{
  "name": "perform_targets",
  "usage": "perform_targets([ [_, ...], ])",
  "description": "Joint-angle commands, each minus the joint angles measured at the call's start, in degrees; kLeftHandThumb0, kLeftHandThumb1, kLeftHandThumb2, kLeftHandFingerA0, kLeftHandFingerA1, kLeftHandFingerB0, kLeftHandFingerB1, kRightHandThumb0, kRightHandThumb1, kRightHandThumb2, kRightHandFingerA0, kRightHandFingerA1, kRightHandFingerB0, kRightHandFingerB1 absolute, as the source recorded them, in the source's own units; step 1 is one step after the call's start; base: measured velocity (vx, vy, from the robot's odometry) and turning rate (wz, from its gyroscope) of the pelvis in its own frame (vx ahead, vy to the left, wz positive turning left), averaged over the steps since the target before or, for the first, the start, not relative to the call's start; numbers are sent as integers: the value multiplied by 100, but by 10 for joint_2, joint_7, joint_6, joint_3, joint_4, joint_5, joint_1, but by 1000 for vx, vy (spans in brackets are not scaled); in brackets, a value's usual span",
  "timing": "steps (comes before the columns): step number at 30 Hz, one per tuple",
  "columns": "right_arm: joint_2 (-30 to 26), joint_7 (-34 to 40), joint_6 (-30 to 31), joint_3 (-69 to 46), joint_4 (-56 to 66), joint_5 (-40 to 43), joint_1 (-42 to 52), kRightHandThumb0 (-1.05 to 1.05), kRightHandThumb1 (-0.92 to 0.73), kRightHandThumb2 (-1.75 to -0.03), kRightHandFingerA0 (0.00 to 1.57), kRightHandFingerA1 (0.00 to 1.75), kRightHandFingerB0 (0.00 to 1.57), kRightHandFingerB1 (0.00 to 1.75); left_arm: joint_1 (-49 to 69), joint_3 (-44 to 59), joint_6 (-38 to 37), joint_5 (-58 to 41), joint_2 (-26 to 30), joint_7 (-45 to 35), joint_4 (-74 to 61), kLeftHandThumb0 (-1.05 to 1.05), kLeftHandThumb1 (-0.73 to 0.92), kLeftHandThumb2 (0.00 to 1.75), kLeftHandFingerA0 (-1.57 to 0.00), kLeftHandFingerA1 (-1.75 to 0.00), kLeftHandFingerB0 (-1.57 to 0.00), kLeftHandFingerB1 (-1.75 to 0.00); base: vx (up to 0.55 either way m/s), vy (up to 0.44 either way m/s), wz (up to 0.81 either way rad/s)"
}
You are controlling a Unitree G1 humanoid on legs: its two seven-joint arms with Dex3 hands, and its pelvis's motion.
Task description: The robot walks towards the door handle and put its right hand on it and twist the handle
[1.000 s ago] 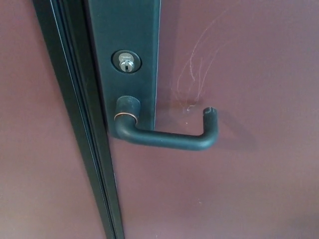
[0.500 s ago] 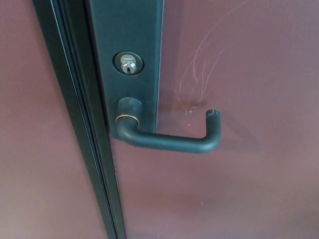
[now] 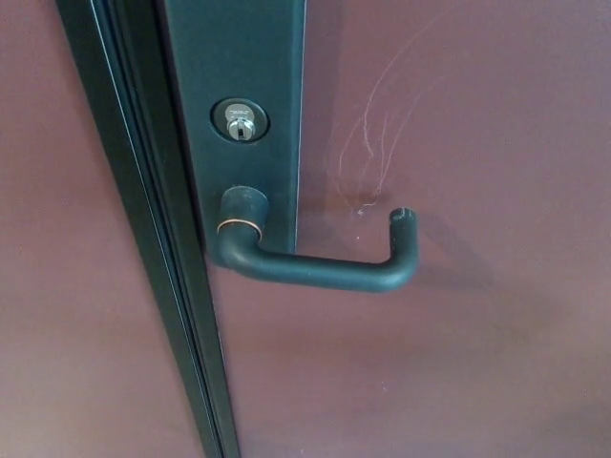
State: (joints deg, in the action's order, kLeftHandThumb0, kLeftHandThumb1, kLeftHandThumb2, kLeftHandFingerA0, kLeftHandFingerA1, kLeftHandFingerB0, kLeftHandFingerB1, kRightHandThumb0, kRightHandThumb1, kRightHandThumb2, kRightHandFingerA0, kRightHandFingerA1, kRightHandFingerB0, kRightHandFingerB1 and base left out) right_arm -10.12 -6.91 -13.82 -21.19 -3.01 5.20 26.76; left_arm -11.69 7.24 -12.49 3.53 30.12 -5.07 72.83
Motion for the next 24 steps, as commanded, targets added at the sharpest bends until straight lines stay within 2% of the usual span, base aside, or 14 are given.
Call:
perform_targets([
  [1,-78,-40,-29,-147,470,313,120,-47,-56,-56,60,56,51,43,-15,-1,25,2,0,-5,7,-26,57,57,-76,-54,-60,-45,0,0,0],
  [2,-96,-38,-26,-164,491,334,114,-48,-56,-57,60,55,52,42,-16,0,26,1,2,-5,7,-26,57,57,-76,-54,-60,-45,0,0,0],
  [3,-105,-38,-25,-174,502,345,114,-52,-44,-81,56,63,47,54,-12,0,24,2,3,-4,7,-26,57,57,-76,-54,-60,-45,0,0,0],
  [6,-108,-38,-18,-181,512,353,114,-52,-44,-81,56,63,47,54,-11,-1,23,3,3,-2,7,-26,57,57,-76,-54,-60,-45,0,0,0],
  [7,-119,-37,-16,-188,521,358,109,-48,-55,-57,62,54,54,42,-10,-2,25,5,4,-3,6,-26,57,57,-76,-54,-60,-45,0,0,0],
  [9,-155,-39,-5,-205,548,367,96,-48,-54,-57,62,54,54,42,-8,-5,26,7,7,-4,8,-26,57,57,-76,-54,-61,-46,0,0,0],
  [13,-158,-39,3,-213,556,376,101,-48,-54,-57,62,54,54,42,-7,-6,26,8,7,-5,8,-26,57,57,-76,-54,-61,-46,0,0,0],
  [15,-223,-36,32,-230,596,414,89,-47,-52,-56,64,55,55,43,6,-9,16,12,9,-9,8,-26,56,57,-77,-54,-62,-46,0,0,0],
  [16,-224,-36,33,-232,597,417,90,-47,-52,-56,64,55,55,43,6,-10,16,12,9,-9,8,-26,56,57,-77,-54,-62,-46,0,0,0],
  [17,-258,-36,47,-242,612,432,86,-48,-50,-55,63,54,55,43,10,-9,15,12,10,-8,8,-25,56,57,-77,-54,-62,-46,0,0,0],
  [19,-265,-34,50,-248,615,440,89,-48,-50,-55,63,54,55,43,10,-9,15,12,10,-8,8,-25,56,57,-77,-54,-62,-46,0,0,0],
  [20,-294,-35,61,-261,618,442,77,-54,-39,-75,58,60,47,52,11,-9,17,11,10,-10,8,-25,57,57,-77,-54,-62,-46,0,0,0],
  [21,-343,-37,80,-283,620,447,54,-54,-39,-75,58,60,47,52,12,-10,21,11,11,-13,8,-25,57,57,-77,-54,-62,-46,0,0,0],
  [24,-387,-36,94,-301,614,456,24,-56,-39,-76,57,60,44,51,9,-13,26,15,12,-14,10,-25,56,57,-77,-54,-61,-46,0,0,0],
])
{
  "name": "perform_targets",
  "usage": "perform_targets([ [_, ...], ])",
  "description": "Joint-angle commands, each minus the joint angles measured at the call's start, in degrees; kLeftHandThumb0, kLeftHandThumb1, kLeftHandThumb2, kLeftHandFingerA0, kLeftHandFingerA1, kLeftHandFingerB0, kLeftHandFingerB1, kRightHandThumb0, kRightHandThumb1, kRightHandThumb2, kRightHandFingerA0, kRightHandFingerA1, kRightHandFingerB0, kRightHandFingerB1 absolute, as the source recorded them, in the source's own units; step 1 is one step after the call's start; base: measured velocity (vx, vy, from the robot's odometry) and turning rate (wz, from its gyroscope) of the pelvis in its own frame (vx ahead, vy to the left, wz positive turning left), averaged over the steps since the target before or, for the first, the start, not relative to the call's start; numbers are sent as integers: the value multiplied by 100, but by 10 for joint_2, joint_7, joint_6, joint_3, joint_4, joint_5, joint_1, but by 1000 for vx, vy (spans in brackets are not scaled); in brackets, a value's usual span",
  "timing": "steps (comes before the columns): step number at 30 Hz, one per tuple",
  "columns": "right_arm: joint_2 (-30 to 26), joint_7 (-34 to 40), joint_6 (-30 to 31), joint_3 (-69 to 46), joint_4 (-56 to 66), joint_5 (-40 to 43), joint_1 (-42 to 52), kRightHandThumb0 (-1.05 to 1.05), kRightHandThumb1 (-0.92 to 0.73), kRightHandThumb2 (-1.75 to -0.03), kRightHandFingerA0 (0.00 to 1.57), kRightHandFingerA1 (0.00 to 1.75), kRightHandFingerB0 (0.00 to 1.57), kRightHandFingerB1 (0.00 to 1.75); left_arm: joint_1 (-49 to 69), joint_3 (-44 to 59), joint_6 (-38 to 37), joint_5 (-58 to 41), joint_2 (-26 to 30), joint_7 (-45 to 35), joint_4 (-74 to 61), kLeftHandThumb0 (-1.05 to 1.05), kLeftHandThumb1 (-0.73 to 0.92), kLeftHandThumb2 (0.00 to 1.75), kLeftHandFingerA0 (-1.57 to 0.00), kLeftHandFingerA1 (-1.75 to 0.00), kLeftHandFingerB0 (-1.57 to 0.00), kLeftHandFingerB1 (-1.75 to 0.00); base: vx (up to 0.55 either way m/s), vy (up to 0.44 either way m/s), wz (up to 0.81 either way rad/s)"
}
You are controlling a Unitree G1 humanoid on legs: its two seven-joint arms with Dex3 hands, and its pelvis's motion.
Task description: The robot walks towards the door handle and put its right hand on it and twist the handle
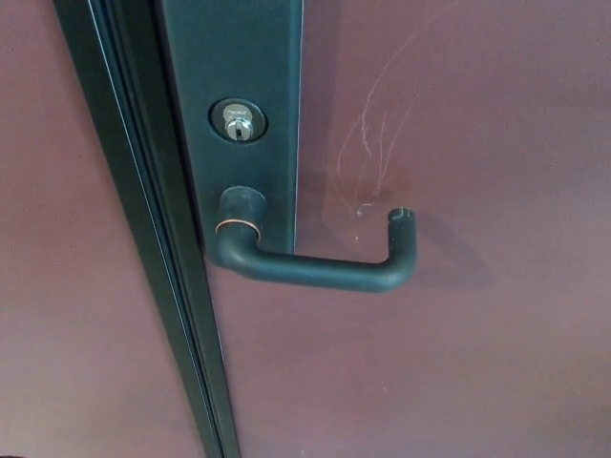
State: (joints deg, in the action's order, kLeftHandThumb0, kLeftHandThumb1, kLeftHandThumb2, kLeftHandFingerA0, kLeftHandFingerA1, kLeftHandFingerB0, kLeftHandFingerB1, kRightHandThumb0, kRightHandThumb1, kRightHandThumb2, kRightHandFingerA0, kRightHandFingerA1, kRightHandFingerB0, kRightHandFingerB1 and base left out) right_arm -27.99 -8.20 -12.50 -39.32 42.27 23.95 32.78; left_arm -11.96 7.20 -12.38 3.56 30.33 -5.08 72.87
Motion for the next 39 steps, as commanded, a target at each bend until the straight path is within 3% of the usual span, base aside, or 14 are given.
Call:
perform_targets([
  [1,-212,-22,82,-123,161,273,-34,-56,-39,-76,57,60,44,51,12,-13,25,14,10,-13,10,-25,56,57,-77,-54,-61,-46,0,0,0],
  [4,-219,-18,86,-130,162,282,-32,-56,-39,-76,57,60,44,51,12,-13,25,14,10,-13,10,-25,56,57,-77,-54,-61,-46,0,0,0],
  [5,-275,-8,108,-128,152,299,-76,-58,-40,-76,56,58,45,50,9,-15,30,17,12,-10,11,-25,56,57,-77,-54,-61,-46,0,0,0],
  [7,-285,-5,114,-131,151,307,-81,-58,-40,-76,56,58,45,50,9,-16,31,17,12,-9,11,-25,56,57,-77,-54,-61,-46,0,0,0],
  [9,-347,-6,141,-98,130,306,-137,-61,-40,-77,58,57,44,48,10,-16,28,17,16,-13,8,-25,57,57,-77,-54,-61,-46,0,0,0],
  [17,-451,4,193,-20,105,343,-216,-62,-40,-76,57,55,45,48,9,-18,32,15,17,-16,9,-25,57,57,-77,-54,-61,-46,0,0,0],
  [18,-467,4,200,-4,100,351,-229,-52,-48,-55,64,47,51,39,8,-17,34,14,16,-16,10,-25,57,57,-77,-54,-61,-46,0,0,0],
  [19,-488,8,208,24,94,352,-245,-60,-40,-73,58,55,46,48,8,-18,33,15,17,-15,10,-25,57,57,-77,-54,-61,-46,0,0,0],
  [23,-531,15,215,121,80,336,-317,-58,-40,-72,56,54,43,47,5,-22,35,16,18,-15,9,-24,57,57,-77,-53,-61,-46,0,0,0],
  [29,-499,1,263,295,72,287,-476,-58,-44,-75,52,53,40,46,5,-22,35,13,18,-16,8,-24,57,57,-76,-53,-61,-46,0,0,0],
  [30,-489,-1,274,313,73,281,-494,-53,-54,-57,58,44,45,36,5,-22,36,12,17,-16,8,-24,57,57,-76,-53,-61,-46,0,0,0],
  [32,-473,0,294,341,75,271,-522,-53,-54,-57,58,43,44,35,5,-22,36,12,16,-17,6,-24,57,57,-76,-53,-61,-46,0,0,0],
  [33,-463,2,308,360,76,265,-541,-58,-45,-77,51,53,38,46,4,-25,36,14,16,-16,6,-24,57,57,-77,-53,-61,-46,0,0,0],
  [39,-410,-3,365,440,65,224,-626,-59,-47,-79,51,52,37,45,3,-31,35,18,18,-15,4,-24,57,57,-77,-53,-61,-45,0,0,0],
])
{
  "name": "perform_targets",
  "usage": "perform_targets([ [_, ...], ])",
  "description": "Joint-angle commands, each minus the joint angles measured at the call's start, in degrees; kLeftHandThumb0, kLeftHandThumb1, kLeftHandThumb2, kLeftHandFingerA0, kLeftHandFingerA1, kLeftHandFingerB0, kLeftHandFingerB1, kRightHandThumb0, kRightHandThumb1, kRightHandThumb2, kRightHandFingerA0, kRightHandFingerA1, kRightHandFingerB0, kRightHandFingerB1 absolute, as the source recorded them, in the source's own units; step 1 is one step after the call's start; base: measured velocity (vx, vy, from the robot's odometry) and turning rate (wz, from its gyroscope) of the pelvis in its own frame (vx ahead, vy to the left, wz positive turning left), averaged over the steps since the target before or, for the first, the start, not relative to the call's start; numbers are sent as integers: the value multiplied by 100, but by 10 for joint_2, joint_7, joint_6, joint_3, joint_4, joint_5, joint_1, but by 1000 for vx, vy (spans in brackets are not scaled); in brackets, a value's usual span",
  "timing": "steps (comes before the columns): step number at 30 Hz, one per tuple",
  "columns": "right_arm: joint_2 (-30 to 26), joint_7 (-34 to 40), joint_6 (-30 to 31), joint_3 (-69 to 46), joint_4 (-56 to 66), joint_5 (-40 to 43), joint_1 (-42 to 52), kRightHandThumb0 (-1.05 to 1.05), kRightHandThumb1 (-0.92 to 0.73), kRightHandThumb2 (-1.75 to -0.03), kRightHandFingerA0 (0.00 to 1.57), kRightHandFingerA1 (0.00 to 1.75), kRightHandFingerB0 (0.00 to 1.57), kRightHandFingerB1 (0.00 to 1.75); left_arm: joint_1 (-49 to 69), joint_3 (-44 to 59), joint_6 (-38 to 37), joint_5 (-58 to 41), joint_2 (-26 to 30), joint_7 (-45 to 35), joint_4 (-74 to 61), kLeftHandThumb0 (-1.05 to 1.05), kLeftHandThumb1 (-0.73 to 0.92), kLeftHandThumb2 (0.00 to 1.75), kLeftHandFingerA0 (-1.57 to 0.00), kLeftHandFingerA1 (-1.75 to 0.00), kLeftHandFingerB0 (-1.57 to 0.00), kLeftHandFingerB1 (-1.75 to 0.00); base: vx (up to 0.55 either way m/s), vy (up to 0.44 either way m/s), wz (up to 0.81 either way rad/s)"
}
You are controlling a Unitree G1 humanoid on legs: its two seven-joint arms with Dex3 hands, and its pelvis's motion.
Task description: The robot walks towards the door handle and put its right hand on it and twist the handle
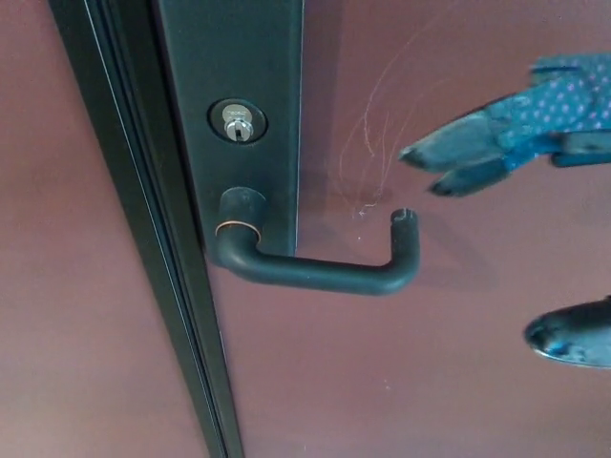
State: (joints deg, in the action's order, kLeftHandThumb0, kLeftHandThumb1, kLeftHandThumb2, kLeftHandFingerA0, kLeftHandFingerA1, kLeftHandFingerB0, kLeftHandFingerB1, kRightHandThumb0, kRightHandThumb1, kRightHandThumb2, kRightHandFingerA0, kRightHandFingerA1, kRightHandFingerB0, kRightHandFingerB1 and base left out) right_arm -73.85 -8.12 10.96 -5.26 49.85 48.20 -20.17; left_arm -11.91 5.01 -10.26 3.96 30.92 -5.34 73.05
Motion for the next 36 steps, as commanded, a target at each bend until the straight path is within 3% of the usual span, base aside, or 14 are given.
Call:
perform_targets([
  [1,54,-4,138,104,-11,-20,-104,-59,-47,-79,51,52,37,45,2,-9,14,13,12,-12,2,-24,57,57,-77,-53,-61,-45,0,0,0],
  [14,169,-31,236,243,-88,-129,-253,-63,-47,-80,50,52,36,46,-1,-16,19,12,12,-19,1,-25,57,57,-76,-53,-61,-46,0,0,0],
  [36,279,-90,345,317,-144,-270,-299,-63,-47,-80,49,52,37,46,-3,-25,14,15,13,-18,-2,-26,57,57,-77,-53,-61,-45,0,0,0],
])
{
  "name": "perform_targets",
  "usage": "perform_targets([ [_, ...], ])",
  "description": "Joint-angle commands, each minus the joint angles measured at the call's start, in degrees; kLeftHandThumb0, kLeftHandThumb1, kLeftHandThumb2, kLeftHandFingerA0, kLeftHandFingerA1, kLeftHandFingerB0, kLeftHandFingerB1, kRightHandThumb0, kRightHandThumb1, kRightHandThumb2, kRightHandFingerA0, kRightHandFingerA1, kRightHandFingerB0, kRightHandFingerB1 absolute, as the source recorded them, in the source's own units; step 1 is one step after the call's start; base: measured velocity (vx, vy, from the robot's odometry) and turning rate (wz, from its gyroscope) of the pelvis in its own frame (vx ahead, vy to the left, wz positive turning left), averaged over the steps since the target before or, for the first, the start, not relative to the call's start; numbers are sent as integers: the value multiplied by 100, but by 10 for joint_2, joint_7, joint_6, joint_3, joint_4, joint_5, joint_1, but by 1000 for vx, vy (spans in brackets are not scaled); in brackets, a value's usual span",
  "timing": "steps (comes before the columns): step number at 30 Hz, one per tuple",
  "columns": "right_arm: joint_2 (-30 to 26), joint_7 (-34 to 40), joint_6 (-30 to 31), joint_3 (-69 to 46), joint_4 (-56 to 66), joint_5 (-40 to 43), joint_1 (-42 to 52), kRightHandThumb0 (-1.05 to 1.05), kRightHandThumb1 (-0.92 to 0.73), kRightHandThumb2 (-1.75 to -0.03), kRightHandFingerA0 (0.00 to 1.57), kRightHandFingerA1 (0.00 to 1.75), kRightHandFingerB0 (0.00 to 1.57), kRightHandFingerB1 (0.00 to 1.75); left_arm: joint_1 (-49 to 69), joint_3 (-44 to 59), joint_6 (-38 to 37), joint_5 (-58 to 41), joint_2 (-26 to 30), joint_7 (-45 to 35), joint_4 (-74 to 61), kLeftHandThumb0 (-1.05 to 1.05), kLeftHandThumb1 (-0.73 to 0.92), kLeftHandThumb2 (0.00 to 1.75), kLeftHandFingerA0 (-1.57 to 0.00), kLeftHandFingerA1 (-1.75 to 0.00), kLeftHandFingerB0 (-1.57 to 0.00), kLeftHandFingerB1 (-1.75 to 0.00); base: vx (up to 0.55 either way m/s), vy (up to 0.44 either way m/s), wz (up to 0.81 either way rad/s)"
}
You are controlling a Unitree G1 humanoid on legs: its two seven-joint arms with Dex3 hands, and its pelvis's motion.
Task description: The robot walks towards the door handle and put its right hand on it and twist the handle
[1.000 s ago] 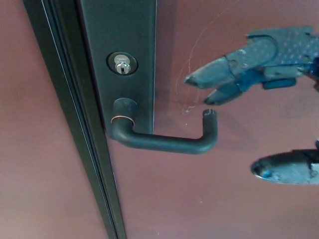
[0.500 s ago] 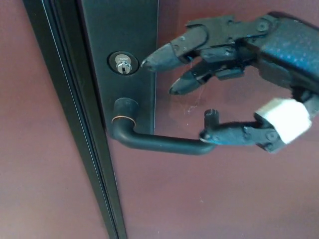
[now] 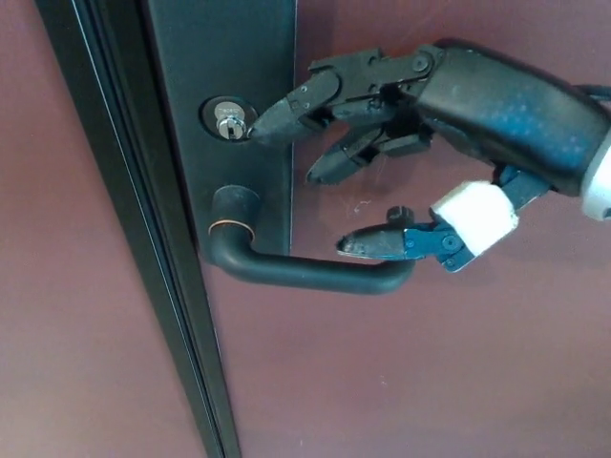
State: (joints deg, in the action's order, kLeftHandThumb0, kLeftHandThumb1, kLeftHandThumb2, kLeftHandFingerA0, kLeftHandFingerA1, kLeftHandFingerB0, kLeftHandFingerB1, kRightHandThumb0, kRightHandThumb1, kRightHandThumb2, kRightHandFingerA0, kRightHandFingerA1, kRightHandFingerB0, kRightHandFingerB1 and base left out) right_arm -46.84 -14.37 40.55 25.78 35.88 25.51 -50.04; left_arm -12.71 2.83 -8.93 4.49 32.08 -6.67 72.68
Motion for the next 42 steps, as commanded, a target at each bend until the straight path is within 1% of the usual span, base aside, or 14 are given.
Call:
perform_targets([
  [1,10,-33,55,5,-2,-46,2,-63,-47,-80,49,53,37,46,5,-3,0,9,1,-5,2,-26,57,57,-76,-53,-61,-45,0,0,0],
  [7,9,-52,67,-8,12,-56,13,-63,-47,-81,49,52,36,46,2,-4,1,10,0,-4,1,-25,57,57,-77,-53,-62,-46,0,0,0],
  [15,12,-77,61,-1,6,-91,27,-63,-47,-80,49,53,36,46,-1,-6,3,11,2,-8,2,-25,57,57,-78,-53,-62,-46,0,0,0],
  [24,-13,-138,77,23,2,-123,-5,-62,-47,-80,47,52,34,45,-5,-8,3,12,4,-5,1,-25,57,57,-78,-53,-61,-46,0,0,0],
  [25,-14,-143,79,26,2,-127,-8,-57,-57,-58,54,42,41,35,-6,-8,5,11,4,-6,1,-25,57,57,-78,-53,-61,-46,0,0,0],
  [28,-13,-153,87,37,5,-138,-16,-57,-57,-58,54,42,41,35,-7,-7,8,9,3,-6,1,-25,57,57,-78,-53,-61,-46,0,0,0],
  [35,11,-170,122,75,9,-160,-37,-56,-57,-58,55,42,40,35,-7,-4,10,5,2,-8,-3,-25,57,57,-77,-53,-60,-45,0,0,0],
  [36,15,-172,125,79,8,-164,-39,-61,-47,-79,48,53,34,45,-6,-4,10,6,2,-8,-4,-25,57,57,-77,-53,-60,-45,0,0,0],
  [42,33,-181,136,106,7,-187,-45,-61,-47,-80,50,53,34,46,-8,-3,7,5,4,-8,-3,-26,57,57,-76,-53,-61,-45,0,0,0],
])
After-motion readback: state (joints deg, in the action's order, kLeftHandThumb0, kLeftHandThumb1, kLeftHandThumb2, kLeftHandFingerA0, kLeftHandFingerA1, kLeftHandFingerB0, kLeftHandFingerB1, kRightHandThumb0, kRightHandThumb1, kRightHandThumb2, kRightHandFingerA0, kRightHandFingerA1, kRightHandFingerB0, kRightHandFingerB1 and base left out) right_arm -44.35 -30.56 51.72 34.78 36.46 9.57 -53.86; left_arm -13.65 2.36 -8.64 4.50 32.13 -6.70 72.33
